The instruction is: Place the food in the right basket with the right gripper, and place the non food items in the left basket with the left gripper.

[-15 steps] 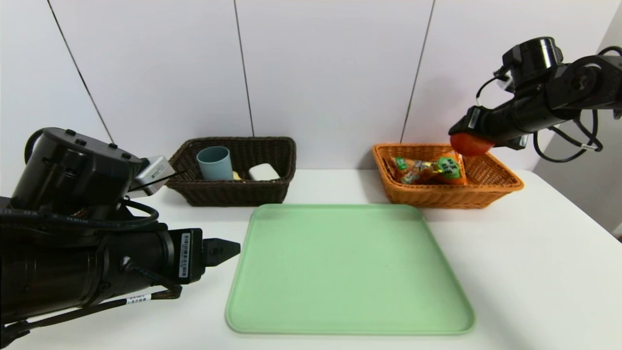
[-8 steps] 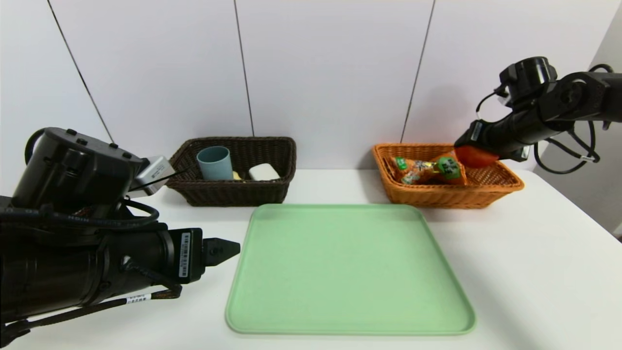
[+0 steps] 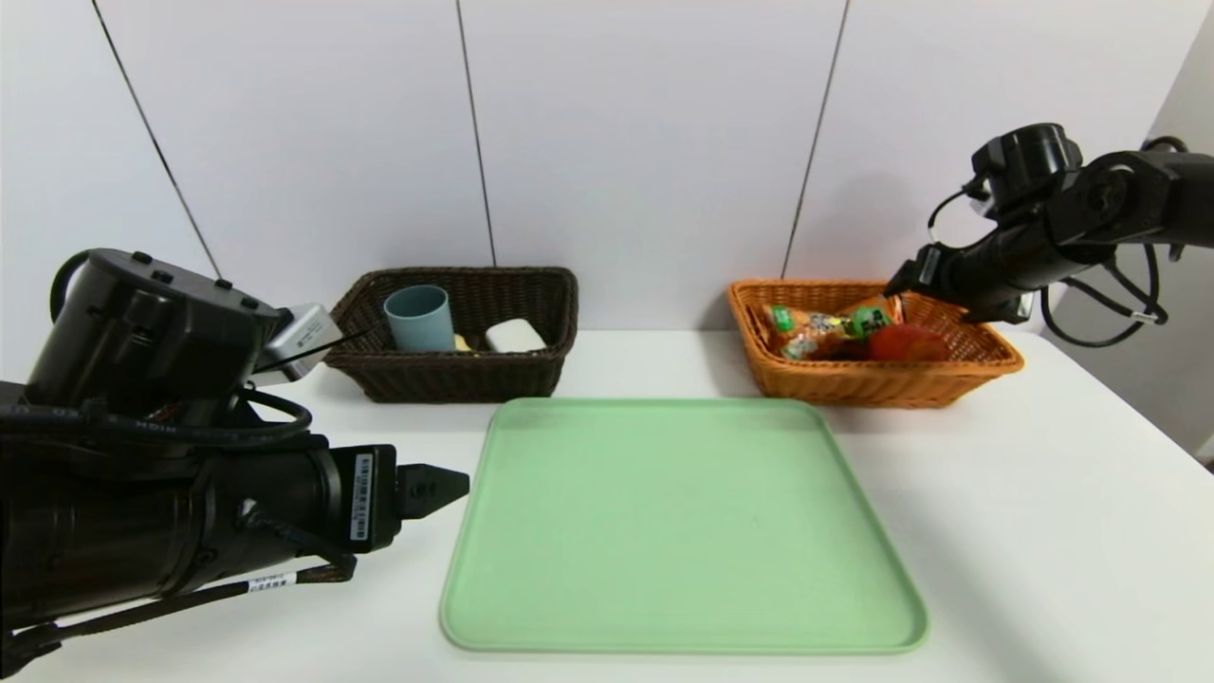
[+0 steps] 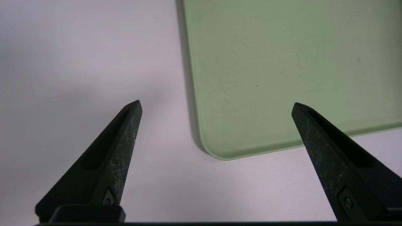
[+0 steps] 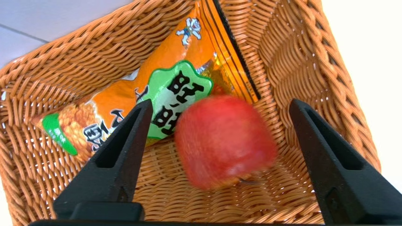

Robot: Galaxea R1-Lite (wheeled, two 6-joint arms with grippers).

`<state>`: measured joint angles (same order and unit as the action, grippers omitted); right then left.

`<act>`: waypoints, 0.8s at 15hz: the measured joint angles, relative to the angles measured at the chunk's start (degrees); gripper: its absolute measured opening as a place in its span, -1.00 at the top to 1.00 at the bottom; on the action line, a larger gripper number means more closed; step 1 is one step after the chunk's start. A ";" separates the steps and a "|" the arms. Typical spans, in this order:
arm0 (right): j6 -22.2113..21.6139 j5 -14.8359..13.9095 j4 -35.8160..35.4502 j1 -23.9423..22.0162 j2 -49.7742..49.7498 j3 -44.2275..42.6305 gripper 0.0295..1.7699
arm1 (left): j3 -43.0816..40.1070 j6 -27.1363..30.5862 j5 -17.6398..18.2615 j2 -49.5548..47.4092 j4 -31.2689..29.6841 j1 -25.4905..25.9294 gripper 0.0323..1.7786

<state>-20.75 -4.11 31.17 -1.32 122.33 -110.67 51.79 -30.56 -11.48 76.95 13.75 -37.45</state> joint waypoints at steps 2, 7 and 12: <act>0.06 -0.02 0.07 -0.11 -0.39 -0.27 -0.75 | 1.05 0.22 -0.01 0.01 0.09 1.29 -0.90; 9.48 -1.71 -0.46 1.21 -7.03 0.89 -0.84 | 8.79 10.72 0.02 -1.10 0.96 9.09 -0.90; 25.76 2.07 -13.90 1.84 -18.70 11.41 -0.88 | 13.70 21.05 -3.32 -5.92 2.01 13.36 -0.90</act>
<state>5.01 -2.04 17.27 0.52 103.63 -99.26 65.49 -9.51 -14.80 71.02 15.76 -24.09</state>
